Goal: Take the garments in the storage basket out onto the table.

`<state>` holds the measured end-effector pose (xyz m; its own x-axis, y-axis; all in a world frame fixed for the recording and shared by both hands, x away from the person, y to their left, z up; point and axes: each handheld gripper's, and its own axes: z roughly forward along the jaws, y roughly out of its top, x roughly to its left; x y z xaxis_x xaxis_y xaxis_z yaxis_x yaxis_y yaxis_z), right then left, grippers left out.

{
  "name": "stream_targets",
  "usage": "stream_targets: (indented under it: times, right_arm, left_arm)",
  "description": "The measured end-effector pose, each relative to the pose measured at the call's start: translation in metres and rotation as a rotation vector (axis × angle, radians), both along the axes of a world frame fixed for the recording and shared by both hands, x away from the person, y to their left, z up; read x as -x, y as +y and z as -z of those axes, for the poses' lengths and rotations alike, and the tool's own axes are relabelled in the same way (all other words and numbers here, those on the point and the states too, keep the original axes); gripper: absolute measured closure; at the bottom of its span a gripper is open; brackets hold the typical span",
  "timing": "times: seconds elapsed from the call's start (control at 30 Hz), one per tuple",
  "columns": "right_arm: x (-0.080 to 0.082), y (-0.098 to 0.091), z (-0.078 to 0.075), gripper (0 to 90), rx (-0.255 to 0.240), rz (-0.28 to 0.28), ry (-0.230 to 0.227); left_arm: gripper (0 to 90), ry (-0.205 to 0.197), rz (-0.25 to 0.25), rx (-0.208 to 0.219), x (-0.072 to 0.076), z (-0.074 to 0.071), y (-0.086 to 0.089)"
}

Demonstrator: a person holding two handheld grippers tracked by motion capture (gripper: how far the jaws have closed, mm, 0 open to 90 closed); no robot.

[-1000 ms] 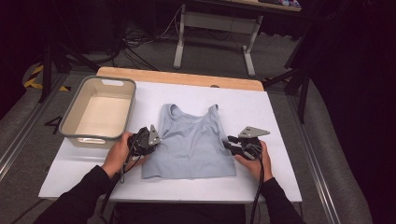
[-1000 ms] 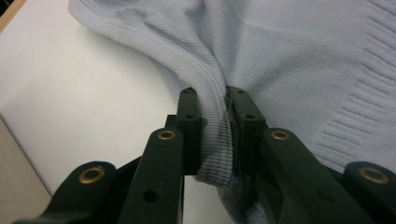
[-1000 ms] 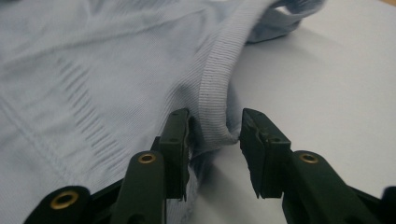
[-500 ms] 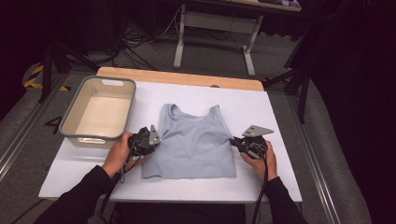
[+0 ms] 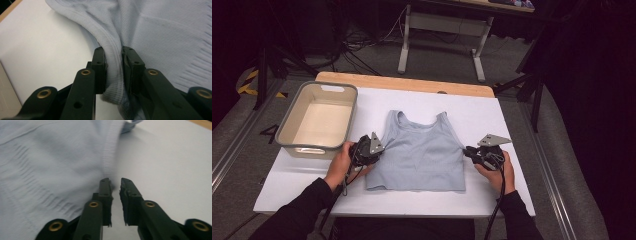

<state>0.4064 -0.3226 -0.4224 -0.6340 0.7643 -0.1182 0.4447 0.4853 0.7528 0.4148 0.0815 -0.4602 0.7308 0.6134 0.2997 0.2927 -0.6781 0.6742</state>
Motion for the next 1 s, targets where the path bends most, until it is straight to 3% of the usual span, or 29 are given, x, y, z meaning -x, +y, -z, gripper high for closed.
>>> stream_targets:
  times: [0.03, 0.07, 0.2, 0.3, 0.33, 0.43, 0.5, 0.6, 0.67, 0.77, 0.9, 1.0]
  right_arm:
    - [-0.001, -0.003, -0.001, 79.2, -0.002, 0.033, -0.014]
    - [-0.002, -0.009, -0.001, 78.8, -0.041, 0.058, -0.020]
    - [-0.001, -0.010, -0.001, 68.1, -0.084, 0.063, -0.031]
    - [0.000, -0.005, -0.001, 57.2, -0.148, 0.034, -0.060]
    - [0.001, -0.002, -0.001, 58.6, -0.163, 0.017, -0.070]
    - [-0.001, 0.007, 0.002, 55.4, -0.157, -0.016, -0.061]
    - [-0.004, 0.011, 0.008, 54.9, -0.158, -0.024, -0.030]
    - [-0.010, 0.013, 0.018, 59.8, -0.148, -0.015, 0.024]
    - [-0.012, 0.012, 0.021, 69.3, -0.151, -0.021, 0.047]
    - [-0.011, 0.010, 0.020, 76.1, -0.149, -0.030, 0.044]
    - [-0.008, 0.010, 0.016, 77.8, -0.126, -0.032, 0.024]
    - [-0.006, 0.009, 0.013, 78.1, -0.122, -0.026, 0.017]
  left_arm:
    - [73.1, -0.002, -0.005, 0.003, 0.000, 0.000, 0.000]
    - [73.4, -0.009, 0.006, 0.005, -0.002, 0.001, -0.001]
    - [70.8, -0.002, 0.004, 0.021, -0.002, 0.000, 0.000]
    - [68.7, 0.001, 0.003, 0.040, -0.003, 0.001, 0.001]
    - [68.7, 0.001, 0.003, 0.040, -0.003, 0.001, 0.001]
    - [68.5, -0.004, 0.019, 0.043, -0.005, 0.001, 0.000]
    - [68.6, -0.004, 0.023, 0.046, -0.005, 0.001, 0.000]
    - [69.6, 0.004, 0.027, 0.059, -0.006, 0.002, -0.001]
    - [72.0, 0.015, 0.034, 0.066, -0.006, 0.002, -0.002]
    - [75.6, 0.022, 0.063, 0.072, -0.007, 0.002, -0.004]
    - [79.0, 0.028, 0.082, 0.068, -0.008, 0.001, -0.003]
    - [79.7, 0.044, 0.075, 0.103, -0.009, 0.000, -0.001]
